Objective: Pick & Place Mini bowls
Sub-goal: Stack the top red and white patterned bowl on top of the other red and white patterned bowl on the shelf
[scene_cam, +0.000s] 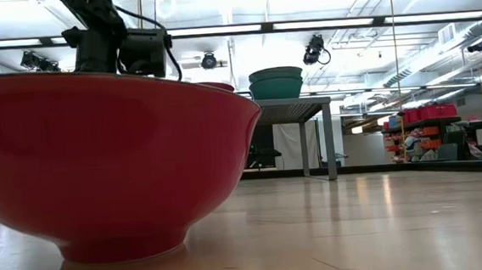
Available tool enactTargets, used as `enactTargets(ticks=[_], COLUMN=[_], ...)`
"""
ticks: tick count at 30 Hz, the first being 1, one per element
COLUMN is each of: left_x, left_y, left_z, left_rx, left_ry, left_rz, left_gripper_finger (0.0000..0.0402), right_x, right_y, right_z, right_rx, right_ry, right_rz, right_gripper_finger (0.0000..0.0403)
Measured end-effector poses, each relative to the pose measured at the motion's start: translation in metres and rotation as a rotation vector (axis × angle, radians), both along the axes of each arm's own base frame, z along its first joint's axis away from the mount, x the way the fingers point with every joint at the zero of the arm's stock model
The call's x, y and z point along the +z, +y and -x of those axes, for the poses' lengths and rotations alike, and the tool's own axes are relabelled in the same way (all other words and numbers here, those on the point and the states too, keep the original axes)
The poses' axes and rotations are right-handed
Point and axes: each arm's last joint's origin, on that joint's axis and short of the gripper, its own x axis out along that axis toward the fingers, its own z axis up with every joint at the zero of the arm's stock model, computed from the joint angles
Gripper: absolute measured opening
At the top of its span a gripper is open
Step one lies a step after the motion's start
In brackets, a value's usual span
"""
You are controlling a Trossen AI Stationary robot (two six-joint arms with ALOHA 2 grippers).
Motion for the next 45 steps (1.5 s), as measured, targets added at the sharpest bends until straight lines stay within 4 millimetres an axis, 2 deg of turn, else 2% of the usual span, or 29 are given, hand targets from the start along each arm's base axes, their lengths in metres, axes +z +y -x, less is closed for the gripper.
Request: enactTargets(ticks=[12,16,25,37,45], left_x=[-0.0023,-0.0021,-0.0020,-0.0018,-0.0006], left_y=[0.0050,0.0043,0.0045,0.0042,0.0032], left_z=[0.0009,0.0007,-0.0002,-0.0007,-0.0016], left_rx=[0.024,0.018,0.016,0.014,-0.003], left_ry=[-0.019,-0.025,-0.034,-0.041,-0.058], left_rz=[0.028,0.049,0.048,0.059,0.101], left_gripper_finger=[0.0240,0.0229,0.0160,0.0087,0.0018], right_x=[0.0000,0.0000,0.0000,0.0000,0.0000], right_y=[0.0000,0.0000,0.0000,0.0000,0.0000], right_z=[0.0000,-0.0001,0.0000,-0.0001,0.0000], right_rx=[0.000,0.000,0.000,0.000,0.000], right_ry=[0.000,0.000,0.000,0.000,0.000], right_rz=[0.000,0.000,0.000,0.000,0.000], right_gripper_finger=[0.0025,0.0025,0.0025,0.0025,0.0025])
